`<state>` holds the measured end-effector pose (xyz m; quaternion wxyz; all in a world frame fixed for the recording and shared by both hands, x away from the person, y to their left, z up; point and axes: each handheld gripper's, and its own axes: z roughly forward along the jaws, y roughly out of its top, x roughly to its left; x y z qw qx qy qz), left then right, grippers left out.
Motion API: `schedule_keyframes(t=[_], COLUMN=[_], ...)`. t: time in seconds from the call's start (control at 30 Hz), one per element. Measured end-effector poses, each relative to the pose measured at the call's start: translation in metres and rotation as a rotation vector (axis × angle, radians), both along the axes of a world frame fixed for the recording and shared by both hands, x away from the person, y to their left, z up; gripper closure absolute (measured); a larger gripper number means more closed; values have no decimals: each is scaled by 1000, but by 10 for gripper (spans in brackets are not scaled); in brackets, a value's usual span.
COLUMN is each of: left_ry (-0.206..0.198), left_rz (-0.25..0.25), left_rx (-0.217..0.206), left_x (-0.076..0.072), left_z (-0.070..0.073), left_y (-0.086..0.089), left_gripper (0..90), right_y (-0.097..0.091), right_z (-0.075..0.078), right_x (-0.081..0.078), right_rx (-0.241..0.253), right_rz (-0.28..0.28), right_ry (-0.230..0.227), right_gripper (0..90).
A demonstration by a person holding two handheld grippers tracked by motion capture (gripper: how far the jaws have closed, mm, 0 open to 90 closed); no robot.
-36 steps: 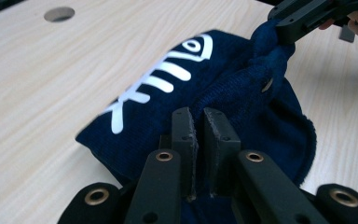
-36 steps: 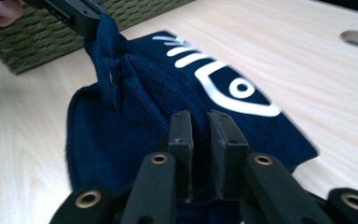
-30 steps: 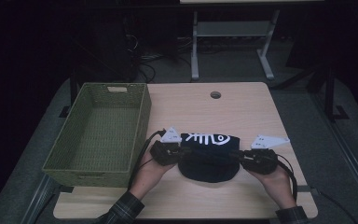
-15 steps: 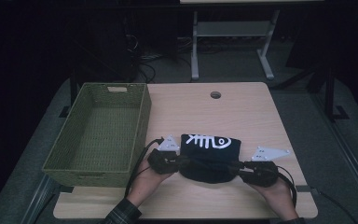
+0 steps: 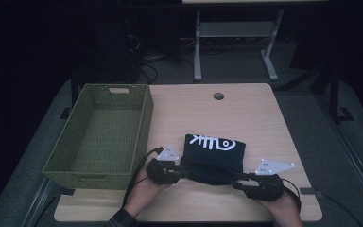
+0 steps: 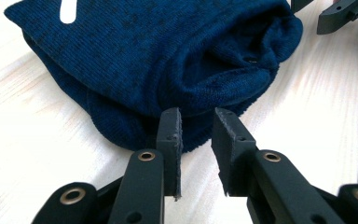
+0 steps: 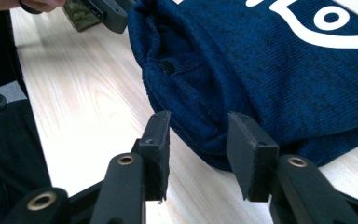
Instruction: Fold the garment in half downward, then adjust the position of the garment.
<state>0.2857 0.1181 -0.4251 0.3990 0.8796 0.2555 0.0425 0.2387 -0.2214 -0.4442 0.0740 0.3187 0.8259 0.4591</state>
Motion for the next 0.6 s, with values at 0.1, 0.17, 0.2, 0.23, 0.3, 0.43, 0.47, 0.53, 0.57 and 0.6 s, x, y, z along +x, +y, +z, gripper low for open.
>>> schedule_keyframes(t=[0.1, 0.17, 0.2, 0.23, 0.3, 0.43, 0.47, 0.53, 0.57, 0.6], left_ry=[-12, -20, -24, -27, -34, -36, -39, -43, -43, -42], left_rz=[10, 11, 9, 9, 9, 19, 22, 25, 27, 31], left_rx=[-18, -25, -30, -28, -35, -49, -48, -53, -48, -54], left_x=[0, -1, -1, -1, 1, 6, 7, 11, 14, 18], left_z=[7, 12, 14, 16, 19, 25, 27, 30, 32, 32], left_y=[0, 0, 1, 1, 1, -1, -2, -4, -6, -7], left_gripper=[732, 747, 751, 757, 771, 812, 823, 852, 865, 873], right_y=[-4, -7, -8, -10, -12, -14, -14, -14, -14, -13], right_z=[5, 9, 10, 11, 13, 19, 20, 20, 20, 20], right_x=[-1, 0, 0, 1, 2, 6, 7, 11, 13, 14], right_rx=[19, 33, 35, 36, 38, 40, 36, 34, 31, 24], right_rz=[-12, -24, -28, -32, -38, -53, -58, -66, -70, -75], right_ry=[-7, -18, -18, -21, -28, -39, -50, -59, -58, -59], right_gripper=[587, 596, 600, 604, 621, 709, 741, 836, 865, 888])
